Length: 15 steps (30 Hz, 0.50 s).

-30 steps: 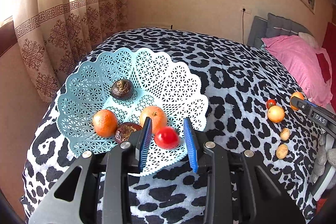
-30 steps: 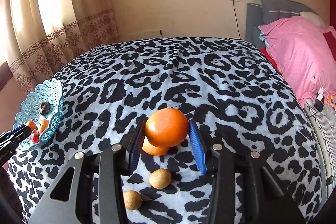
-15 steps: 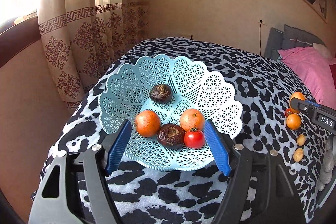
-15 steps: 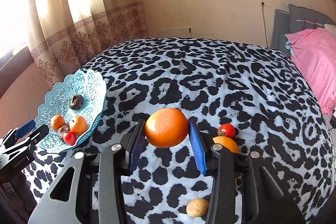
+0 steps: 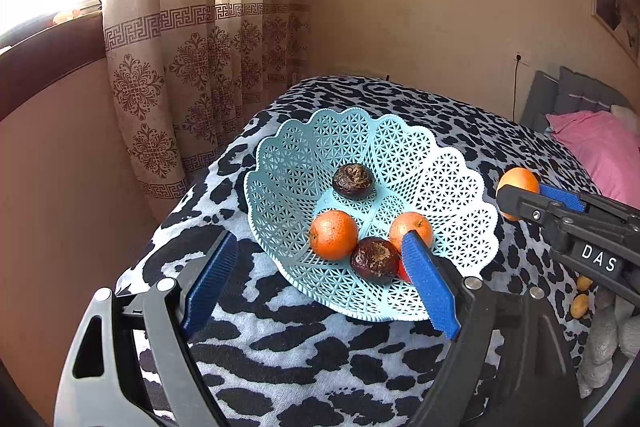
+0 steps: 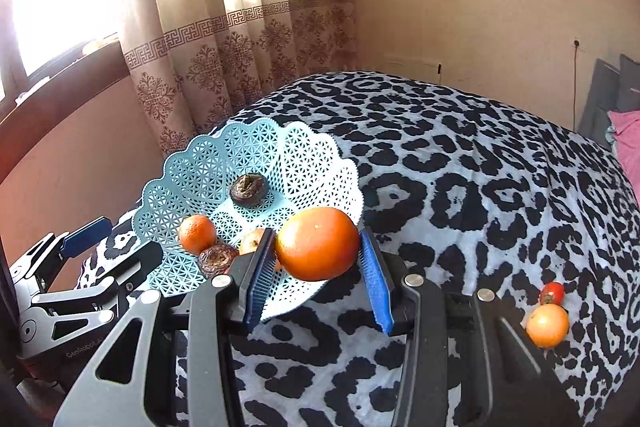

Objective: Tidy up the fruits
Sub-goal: 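Carry tomato into blue basket and open left tool while right tool releases orange there, then move right tool to a small brown potato and close fingers on it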

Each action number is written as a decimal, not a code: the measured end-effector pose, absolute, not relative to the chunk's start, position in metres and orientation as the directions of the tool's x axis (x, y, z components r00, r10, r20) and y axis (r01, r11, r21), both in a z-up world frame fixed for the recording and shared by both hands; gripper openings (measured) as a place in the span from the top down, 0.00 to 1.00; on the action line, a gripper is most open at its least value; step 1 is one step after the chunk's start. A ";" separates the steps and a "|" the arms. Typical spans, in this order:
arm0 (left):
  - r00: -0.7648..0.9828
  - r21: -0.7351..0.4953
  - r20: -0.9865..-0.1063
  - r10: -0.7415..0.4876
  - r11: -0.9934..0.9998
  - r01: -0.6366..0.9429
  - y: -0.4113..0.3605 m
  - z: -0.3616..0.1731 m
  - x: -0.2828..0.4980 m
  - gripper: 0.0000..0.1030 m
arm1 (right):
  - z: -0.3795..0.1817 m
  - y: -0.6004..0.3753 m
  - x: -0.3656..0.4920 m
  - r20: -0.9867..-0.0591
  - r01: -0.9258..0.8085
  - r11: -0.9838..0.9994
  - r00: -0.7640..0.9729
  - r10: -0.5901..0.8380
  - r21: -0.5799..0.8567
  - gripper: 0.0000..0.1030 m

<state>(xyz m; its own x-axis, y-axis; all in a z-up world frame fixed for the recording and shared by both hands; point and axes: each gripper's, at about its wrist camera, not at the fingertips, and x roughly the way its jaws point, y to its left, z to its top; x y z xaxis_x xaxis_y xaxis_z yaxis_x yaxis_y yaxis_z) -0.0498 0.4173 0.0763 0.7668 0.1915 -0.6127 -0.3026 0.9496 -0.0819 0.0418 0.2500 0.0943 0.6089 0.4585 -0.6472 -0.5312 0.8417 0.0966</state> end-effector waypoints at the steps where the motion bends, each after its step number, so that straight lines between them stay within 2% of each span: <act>1: 0.768 -0.086 -0.611 0.192 0.948 -0.306 0.419 0.077 -0.050 0.16 | 0.092 0.255 0.042 -0.654 -0.537 0.838 0.601 0.460 0.096 0.59; 8: 0.769 -0.094 -0.610 0.191 0.946 -0.310 0.421 0.078 -0.050 0.14 | 0.085 0.262 0.042 -0.665 -0.541 0.836 0.592 0.454 0.090 0.56; 15: 0.772 -0.103 -0.609 0.181 0.947 -0.303 0.420 0.077 -0.051 0.13 | 0.080 0.228 0.039 -0.665 -0.470 0.874 0.613 0.426 0.125 0.56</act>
<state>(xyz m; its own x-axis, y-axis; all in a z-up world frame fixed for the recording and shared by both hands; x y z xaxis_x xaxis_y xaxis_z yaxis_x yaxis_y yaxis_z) -0.0509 0.4201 0.0772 0.7724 0.1812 -0.6088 -0.3033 0.9473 -0.1029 0.0390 0.2284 0.0802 0.6134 0.4259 -0.6651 -0.4704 0.8735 0.1255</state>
